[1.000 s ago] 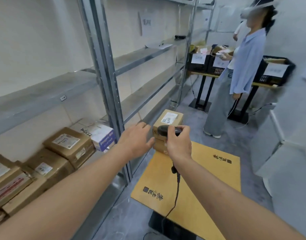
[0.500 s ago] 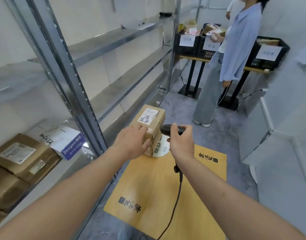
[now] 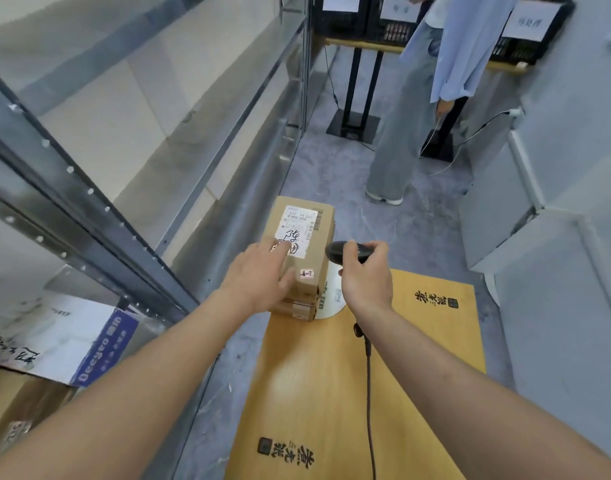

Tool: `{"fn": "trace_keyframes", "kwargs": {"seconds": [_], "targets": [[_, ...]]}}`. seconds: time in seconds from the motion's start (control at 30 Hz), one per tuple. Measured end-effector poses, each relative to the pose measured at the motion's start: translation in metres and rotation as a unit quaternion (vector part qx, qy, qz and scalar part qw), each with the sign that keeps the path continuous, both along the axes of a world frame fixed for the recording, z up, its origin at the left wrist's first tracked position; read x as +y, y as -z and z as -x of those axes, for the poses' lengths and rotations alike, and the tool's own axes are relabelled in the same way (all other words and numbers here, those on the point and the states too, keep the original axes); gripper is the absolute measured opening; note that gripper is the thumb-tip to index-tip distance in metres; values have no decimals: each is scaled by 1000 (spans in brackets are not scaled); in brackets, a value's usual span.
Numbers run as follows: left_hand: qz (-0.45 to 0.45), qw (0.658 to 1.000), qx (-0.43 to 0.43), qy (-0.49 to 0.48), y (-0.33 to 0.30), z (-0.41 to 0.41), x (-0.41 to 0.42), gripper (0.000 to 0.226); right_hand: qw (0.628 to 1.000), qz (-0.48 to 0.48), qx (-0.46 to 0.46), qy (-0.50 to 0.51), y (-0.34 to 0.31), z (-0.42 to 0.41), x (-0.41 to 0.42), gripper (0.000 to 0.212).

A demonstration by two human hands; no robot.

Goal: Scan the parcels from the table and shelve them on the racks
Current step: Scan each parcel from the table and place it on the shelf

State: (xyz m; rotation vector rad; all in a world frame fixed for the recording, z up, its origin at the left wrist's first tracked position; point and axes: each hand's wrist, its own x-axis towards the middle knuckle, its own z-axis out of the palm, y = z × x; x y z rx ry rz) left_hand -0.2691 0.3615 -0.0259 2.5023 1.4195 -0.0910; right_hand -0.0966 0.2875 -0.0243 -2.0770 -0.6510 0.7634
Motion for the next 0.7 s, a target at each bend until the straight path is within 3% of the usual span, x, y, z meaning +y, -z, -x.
{"fn": "trace_keyframes", "kwargs": {"seconds": [0.17,0.27,0.43,0.6,0.7], "targets": [[50,998,-38,-9,26,18,39,61,999,28,-8,28,22,10,28,31],[110,987,-100,-61,39,24,53,77,998,34,-19,54,31,10,35,30],[295,913,-219,-176,67,35,73,106,996,29,-27,80,36,9,40,31],[430,812,-327,-223,79,24,74,71,995,30,-38,82,36,9,40,32],[438,799,-351,-215,75,20,74,71,995,32,-41,81,34,9,38,31]]}}
